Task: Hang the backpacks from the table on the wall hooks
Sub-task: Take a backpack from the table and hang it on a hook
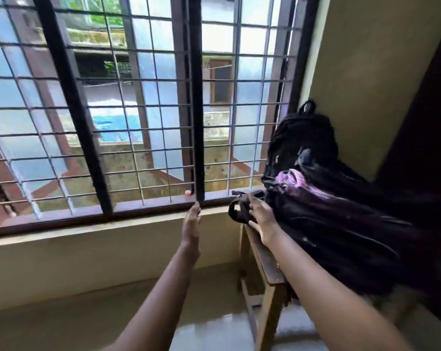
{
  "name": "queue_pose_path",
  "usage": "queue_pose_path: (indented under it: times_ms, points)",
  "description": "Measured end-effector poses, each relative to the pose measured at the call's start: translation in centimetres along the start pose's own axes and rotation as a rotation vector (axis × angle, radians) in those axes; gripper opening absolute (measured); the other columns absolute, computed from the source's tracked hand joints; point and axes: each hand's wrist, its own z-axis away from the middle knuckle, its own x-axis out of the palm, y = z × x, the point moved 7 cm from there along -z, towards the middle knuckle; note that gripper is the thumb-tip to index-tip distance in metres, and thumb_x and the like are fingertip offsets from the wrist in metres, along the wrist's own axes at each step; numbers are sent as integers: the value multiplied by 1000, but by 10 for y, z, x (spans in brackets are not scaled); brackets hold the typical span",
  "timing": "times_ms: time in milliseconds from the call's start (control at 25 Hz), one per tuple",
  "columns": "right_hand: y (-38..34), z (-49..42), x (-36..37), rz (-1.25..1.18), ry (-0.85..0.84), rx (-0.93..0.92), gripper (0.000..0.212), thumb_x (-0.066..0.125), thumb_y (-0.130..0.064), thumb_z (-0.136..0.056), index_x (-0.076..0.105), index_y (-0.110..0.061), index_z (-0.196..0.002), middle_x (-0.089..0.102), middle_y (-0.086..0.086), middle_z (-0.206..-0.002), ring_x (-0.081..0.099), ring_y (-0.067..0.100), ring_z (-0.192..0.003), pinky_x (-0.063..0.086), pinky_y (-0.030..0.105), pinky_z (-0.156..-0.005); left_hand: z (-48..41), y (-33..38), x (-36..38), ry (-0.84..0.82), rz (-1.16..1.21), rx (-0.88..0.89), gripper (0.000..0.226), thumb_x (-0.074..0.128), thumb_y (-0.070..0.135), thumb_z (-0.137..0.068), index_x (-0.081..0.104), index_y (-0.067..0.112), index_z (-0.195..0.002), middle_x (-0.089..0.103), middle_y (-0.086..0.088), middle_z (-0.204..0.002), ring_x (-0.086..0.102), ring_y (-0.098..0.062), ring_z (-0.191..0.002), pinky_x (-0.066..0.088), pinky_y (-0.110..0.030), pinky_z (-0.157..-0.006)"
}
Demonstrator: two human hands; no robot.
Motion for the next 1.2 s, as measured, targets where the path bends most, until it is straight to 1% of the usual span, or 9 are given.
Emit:
queue_pose_path:
  times_ms: [160, 280, 440, 560, 720, 840, 1040, 1120, 1200]
  points:
    - [-23, -40, -81, 149, 168, -134, 36, 56, -22, -91, 53, -5, -122, 56, 14, -119, 53, 23, -109, 41, 35, -94, -38, -21, 80, -69, -134, -62, 38, 45, 28, -95, 52, 12, -129, 56, -7, -132, 53, -21, -115, 36, -24, -91]
    - [-36, -82, -133, 356, 238, -168, 33, 60, -19, -87, 57, -8, -117, 54, 6, -111, 52, 16, -100, 41, 31, -92, -83, -31, 138, -154, -170, -69, 28, 49, 14, -92, 62, 7, -115, 66, -7, -103, 59, -14, -82, 46, -13, -63]
    - [-75, -132, -186, 869, 323, -221, 40, 66, -23, -82, 58, -11, -120, 56, 13, -123, 55, 26, -114, 39, 29, -99, -142, -50, 199, -269, -240, -73, 15, 49, 9, -92, 62, 15, -95, 71, 2, -83, 59, -9, -80, 47, -20, -68]
    - [-81, -154, -186, 1166, 146, -229, 56, 66, -32, -81, 47, -15, -131, 46, 11, -133, 47, 24, -124, 35, 29, -103, -170, -72, 207, -233, -280, -119, 23, 51, 15, -92, 60, 10, -112, 65, -9, -101, 55, -17, -87, 45, -30, -73]
    - [-46, -185, -193, 1333, -13, -120, 82, 65, -45, -79, 25, -18, -144, 31, 8, -149, 33, 25, -138, 29, 37, -114, -192, -95, 231, -278, -288, -264, 13, 51, 25, -93, 59, 15, -90, 58, -2, -78, 53, -10, -63, 39, -21, -51]
    - [-23, -206, -198, 1444, -9, -112, 88, 60, -49, -81, 12, -20, -148, 20, 10, -156, 19, 25, -145, 18, 39, -119, -196, -114, 239, -288, -267, -389, 39, 61, 39, -85, 64, 7, -107, 68, -11, -93, 65, -15, -73, 51, -22, -59]
    - [3, -227, -207, 1543, -94, -126, 89, 61, -40, -81, 3, -29, -148, 12, 17, -157, 15, 34, -145, 12, 42, -120, -193, -108, 258, -257, -589, -460, 42, 78, 31, -71, 64, 1, -98, 64, -10, -95, 60, -19, -75, 50, -23, -56]
    - [10, -232, -208, 1598, -176, -146, 93, 64, -31, -80, 0, -28, -149, 10, 19, -157, 19, 37, -143, 15, 42, -119, -193, -110, 260, -185, -655, -442, 48, 79, 30, -70, 58, 1, -102, 60, -7, -89, 57, -19, -76, 46, -26, -60]
    - [11, -234, -214, 1652, -241, -218, 91, 61, -23, -83, 0, -29, -149, 12, 20, -157, 28, 37, -139, 26, 42, -114, -185, -120, 260, -101, -621, -464, 63, 83, 32, -64, 59, -5, -109, 60, -5, -80, 58, -17, -71, 46, -25, -53]
